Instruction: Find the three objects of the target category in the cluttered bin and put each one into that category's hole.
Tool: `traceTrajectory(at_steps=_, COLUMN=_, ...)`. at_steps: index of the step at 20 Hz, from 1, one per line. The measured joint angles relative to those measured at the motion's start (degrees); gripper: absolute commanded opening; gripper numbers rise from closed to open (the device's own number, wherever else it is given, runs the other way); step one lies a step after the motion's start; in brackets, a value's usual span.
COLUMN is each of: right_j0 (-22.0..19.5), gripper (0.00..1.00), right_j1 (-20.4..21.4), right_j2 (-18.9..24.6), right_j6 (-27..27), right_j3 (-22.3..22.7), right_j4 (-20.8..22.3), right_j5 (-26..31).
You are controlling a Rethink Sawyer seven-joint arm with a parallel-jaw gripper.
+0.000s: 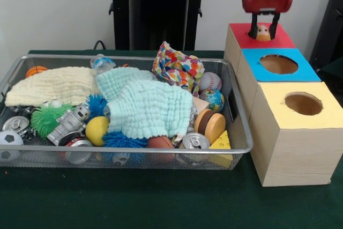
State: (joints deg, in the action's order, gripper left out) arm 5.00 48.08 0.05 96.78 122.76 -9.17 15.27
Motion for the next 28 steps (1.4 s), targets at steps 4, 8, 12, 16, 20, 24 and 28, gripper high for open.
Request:
traceTrajectory(at_steps=4, right_j0=-0.82, gripper=1.0, right_j1=5.59, right_j2=-0.02, right_j6=0.0, right_j3=0.9, right_j4=0.02, right_j5=3.43)
traceTrajectory(at_steps=8, right_j0=-2.67, gripper=1.0, right_j1=10.96, right_j2=0.07, right_j6=0.0, right_j3=1.05, right_j4=0.05, right_j5=6.0)
traceTrajectory(at_steps=12, right_j0=-5.85, gripper=1.0, right_j1=14.11, right_j2=0.19, right_j6=0.0, right_j3=1.64, right_j4=0.11, right_j5=6.14)
traceTrajectory(at_steps=16, right_j0=-7.14, gripper=1.0, right_j1=13.96, right_j2=0.2, right_j6=0.0, right_j3=1.77, right_j4=0.61, right_j5=5.69)
traceTrajectory(at_steps=20, right_j0=-7.49, gripper=1.0, right_j1=13.03, right_j2=0.36, right_j6=0.0, right_j3=2.12, right_j4=1.65, right_j5=4.43)
traceTrajectory(at_steps=24, right_j0=-9.79, gripper=1.0, right_j1=12.15, right_j2=1.95, right_j6=0.0, right_j3=3.38, right_j4=3.99, right_j5=2.87)
traceTrajectory(at_steps=28, right_j0=-13.3, gripper=1.0, right_j1=10.6, right_j2=2.58, right_j6=0.0, right_j3=3.8, right_j4=8.04, right_j5=1.5)
